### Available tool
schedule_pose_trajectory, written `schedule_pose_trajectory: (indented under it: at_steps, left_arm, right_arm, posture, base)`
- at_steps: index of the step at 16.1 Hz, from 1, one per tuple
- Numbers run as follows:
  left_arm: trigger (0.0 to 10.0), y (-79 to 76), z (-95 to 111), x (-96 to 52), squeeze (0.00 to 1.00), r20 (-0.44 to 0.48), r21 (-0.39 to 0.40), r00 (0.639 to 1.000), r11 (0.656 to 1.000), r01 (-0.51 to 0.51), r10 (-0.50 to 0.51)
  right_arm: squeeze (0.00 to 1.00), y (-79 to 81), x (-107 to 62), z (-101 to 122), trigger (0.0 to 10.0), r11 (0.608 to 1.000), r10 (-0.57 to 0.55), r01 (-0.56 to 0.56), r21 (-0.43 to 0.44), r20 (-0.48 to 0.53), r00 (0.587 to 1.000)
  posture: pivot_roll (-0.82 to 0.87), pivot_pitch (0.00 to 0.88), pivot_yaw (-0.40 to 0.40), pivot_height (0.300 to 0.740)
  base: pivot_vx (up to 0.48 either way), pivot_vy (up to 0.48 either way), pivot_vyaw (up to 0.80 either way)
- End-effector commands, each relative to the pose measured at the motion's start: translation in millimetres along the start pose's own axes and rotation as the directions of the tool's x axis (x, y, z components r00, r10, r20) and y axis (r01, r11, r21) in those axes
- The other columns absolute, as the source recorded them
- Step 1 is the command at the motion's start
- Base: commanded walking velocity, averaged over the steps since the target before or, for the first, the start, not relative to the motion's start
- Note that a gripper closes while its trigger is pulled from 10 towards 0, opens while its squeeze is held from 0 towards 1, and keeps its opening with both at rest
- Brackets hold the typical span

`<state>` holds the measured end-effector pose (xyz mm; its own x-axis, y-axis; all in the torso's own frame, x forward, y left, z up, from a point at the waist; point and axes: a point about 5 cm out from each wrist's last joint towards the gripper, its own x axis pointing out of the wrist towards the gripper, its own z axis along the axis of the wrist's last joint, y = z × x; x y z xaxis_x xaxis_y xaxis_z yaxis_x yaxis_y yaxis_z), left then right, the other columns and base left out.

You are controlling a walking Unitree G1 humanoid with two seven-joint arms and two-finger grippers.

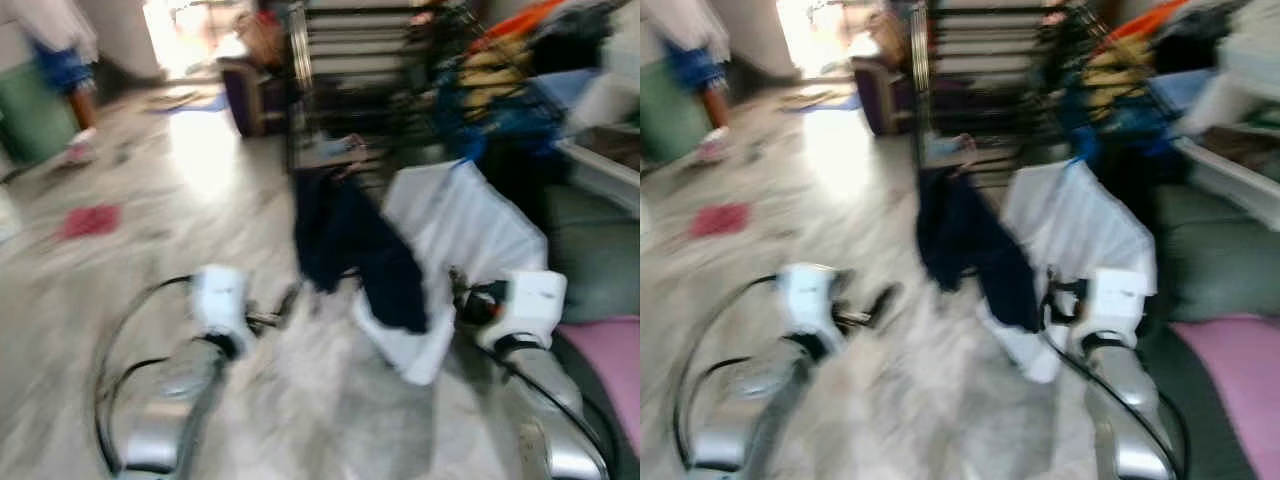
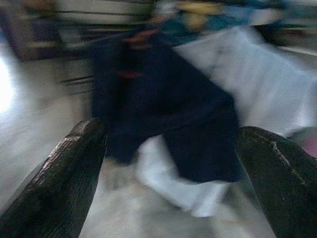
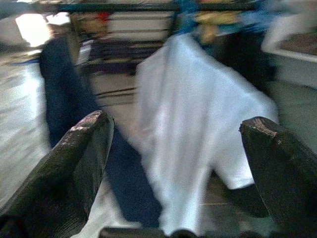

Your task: Hang hanger

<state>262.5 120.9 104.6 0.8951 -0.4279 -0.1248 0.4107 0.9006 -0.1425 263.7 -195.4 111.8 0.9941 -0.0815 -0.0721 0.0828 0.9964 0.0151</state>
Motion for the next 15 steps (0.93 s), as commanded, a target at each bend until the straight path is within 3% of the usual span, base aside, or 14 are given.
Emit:
schedule_pose_trajectory:
  at_steps: [1, 5, 15]
  left_arm:
    - [10.0, 11.1, -2.6, -5.8, 0.0, -0.018, 0.014, 0.999, 0.999, -0.037, 0.038]
    - [10.0, 6.0, -1.7, -0.8, 0.0, -0.024, 0.02, 0.999, 1.0, -0.02, 0.021]
    - [10.0, 1.1, 0.9, 9.2, 0.0, -0.023, 0.033, 1.0, 0.999, -0.008, 0.008]
  right_arm:
    - [0.0, 11.1, 1.8, 5.2, 10.0, 0.999, 0.036, -0.036, 0.012, 0.02, 0.999]
    - [0.0, 10.1, 5.4, 9.4, 10.0, 0.999, 0.042, -0.042, 0.001, 0.037, 0.998]
    - [0.0, 19.5, 8.2, 16.0, 10.0, 0.993, 0.115, -0.113, -0.034, 0.058, 0.992]
  posture:
    - [-0.03, 0.0, 0.005, 0.74]
    - [-0.03, 0.0, 0.002, 0.74]
    - [-0.05, 0.0, 0.0, 0.74]
  base:
    - [0.262, 0.0, -0.8]
    - [0.257, 0.0, -0.8]
    - [0.417, 0.0, 0.0]
